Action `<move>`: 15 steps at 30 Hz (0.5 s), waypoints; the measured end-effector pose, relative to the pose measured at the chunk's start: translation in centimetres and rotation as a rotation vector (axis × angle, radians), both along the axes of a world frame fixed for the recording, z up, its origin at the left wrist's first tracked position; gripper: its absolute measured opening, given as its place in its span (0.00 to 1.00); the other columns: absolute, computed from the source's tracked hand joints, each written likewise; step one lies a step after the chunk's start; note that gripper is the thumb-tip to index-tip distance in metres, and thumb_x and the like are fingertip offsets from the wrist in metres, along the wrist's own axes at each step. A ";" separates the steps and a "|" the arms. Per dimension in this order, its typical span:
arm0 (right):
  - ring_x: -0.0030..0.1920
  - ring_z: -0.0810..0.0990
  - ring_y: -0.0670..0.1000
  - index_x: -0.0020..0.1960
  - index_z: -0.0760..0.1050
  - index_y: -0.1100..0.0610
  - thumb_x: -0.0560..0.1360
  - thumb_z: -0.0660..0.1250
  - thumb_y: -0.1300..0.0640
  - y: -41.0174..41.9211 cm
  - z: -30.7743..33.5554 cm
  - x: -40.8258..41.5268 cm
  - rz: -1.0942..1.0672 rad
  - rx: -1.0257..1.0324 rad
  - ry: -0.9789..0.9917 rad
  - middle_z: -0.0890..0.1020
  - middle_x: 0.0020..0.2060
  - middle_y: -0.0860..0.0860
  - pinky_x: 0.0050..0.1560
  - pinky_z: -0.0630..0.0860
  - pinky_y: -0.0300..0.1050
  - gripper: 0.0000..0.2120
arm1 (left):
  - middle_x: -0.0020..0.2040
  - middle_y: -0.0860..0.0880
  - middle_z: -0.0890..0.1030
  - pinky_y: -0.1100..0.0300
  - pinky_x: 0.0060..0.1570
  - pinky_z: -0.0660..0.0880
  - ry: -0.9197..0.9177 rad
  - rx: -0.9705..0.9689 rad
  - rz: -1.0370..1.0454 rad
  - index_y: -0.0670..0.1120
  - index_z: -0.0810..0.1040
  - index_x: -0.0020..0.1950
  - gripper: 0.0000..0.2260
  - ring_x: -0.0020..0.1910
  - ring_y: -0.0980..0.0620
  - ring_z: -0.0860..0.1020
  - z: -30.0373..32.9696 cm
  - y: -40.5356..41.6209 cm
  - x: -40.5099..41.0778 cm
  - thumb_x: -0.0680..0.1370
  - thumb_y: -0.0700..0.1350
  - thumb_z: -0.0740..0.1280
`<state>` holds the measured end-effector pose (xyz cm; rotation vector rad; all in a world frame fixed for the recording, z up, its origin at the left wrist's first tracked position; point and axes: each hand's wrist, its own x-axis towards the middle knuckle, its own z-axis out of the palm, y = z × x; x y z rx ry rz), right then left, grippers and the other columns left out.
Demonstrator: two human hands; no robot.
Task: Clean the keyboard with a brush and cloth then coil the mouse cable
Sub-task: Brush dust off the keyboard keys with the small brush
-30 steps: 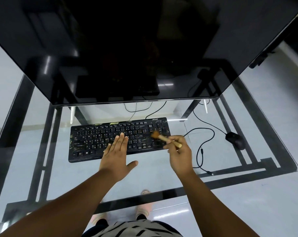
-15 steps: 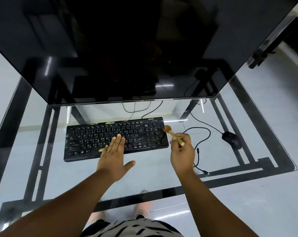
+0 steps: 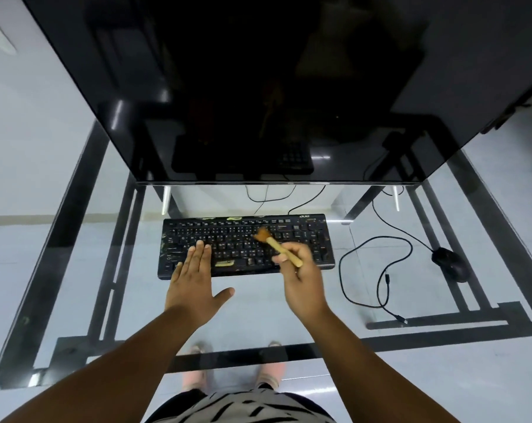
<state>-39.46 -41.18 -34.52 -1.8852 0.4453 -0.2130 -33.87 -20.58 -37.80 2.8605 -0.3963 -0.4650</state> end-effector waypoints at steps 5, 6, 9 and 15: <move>0.41 0.82 0.53 0.54 0.70 0.41 0.78 0.61 0.47 6.1 -0.6 1.8 0.262 -0.026 0.079 0.85 0.43 0.50 0.42 0.77 0.52 0.05 | 0.79 0.48 0.37 0.53 0.76 0.44 -0.004 0.024 0.042 0.45 0.37 0.79 0.48 0.78 0.50 0.39 0.0 4.3 0.6 0.74 0.70 0.59; 0.40 0.82 0.52 0.54 0.70 0.41 0.78 0.60 0.45 7.2 -0.7 2.1 0.303 -0.064 0.106 0.85 0.42 0.49 0.41 0.78 0.52 0.06 | 0.79 0.48 0.37 0.53 0.76 0.44 -0.001 0.023 0.052 0.45 0.37 0.79 0.49 0.78 0.51 0.39 0.0 5.4 0.8 0.73 0.70 0.59; 0.33 0.78 0.51 0.53 0.72 0.45 0.77 0.60 0.47 8.2 -1.2 2.6 0.123 -0.328 0.092 0.82 0.34 0.45 0.38 0.75 0.49 0.06 | 0.79 0.48 0.36 0.52 0.76 0.43 0.020 0.022 0.070 0.45 0.36 0.79 0.50 0.78 0.51 0.38 -0.1 7.4 1.3 0.73 0.70 0.60; 0.32 0.76 0.48 0.53 0.72 0.45 0.78 0.62 0.50 10.7 -0.7 2.3 0.119 -0.155 -0.011 0.83 0.38 0.45 0.33 0.72 0.46 0.05 | 0.79 0.48 0.35 0.52 0.77 0.45 0.093 0.051 0.048 0.44 0.34 0.78 0.51 0.78 0.50 0.38 -0.5 10.5 1.9 0.73 0.70 0.61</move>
